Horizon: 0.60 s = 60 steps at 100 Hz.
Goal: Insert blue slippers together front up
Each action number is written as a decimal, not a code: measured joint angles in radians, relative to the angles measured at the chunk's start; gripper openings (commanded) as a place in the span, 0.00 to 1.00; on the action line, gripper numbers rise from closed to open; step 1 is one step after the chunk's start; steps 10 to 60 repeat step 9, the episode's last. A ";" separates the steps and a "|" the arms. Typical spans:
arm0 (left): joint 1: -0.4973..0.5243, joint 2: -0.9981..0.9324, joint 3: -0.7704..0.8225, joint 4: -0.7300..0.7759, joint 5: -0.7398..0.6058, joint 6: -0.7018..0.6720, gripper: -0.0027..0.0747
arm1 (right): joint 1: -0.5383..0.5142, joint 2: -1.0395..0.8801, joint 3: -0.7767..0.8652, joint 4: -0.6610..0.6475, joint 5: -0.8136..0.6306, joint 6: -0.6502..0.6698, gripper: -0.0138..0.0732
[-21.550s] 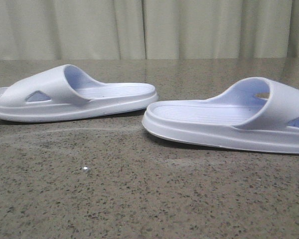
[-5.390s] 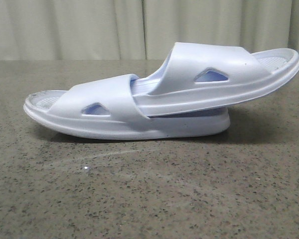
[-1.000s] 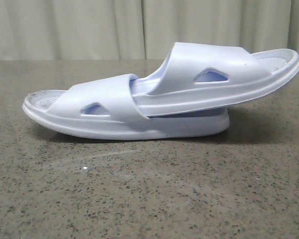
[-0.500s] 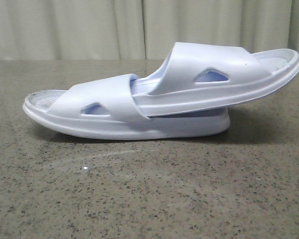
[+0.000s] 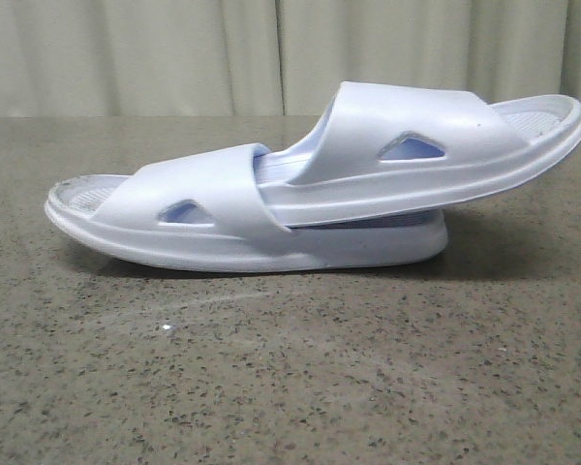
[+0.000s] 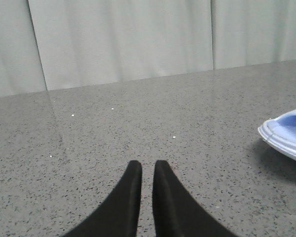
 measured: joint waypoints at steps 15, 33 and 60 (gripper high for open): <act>0.000 0.000 0.000 0.000 0.000 0.000 0.06 | 0.000 0.000 0.000 0.000 0.000 0.000 0.04; 0.000 0.000 0.000 0.000 0.000 0.000 0.06 | 0.000 0.000 0.000 0.000 0.000 0.000 0.04; 0.000 0.000 0.000 0.000 0.000 0.000 0.06 | 0.000 0.000 0.000 0.000 0.000 0.000 0.04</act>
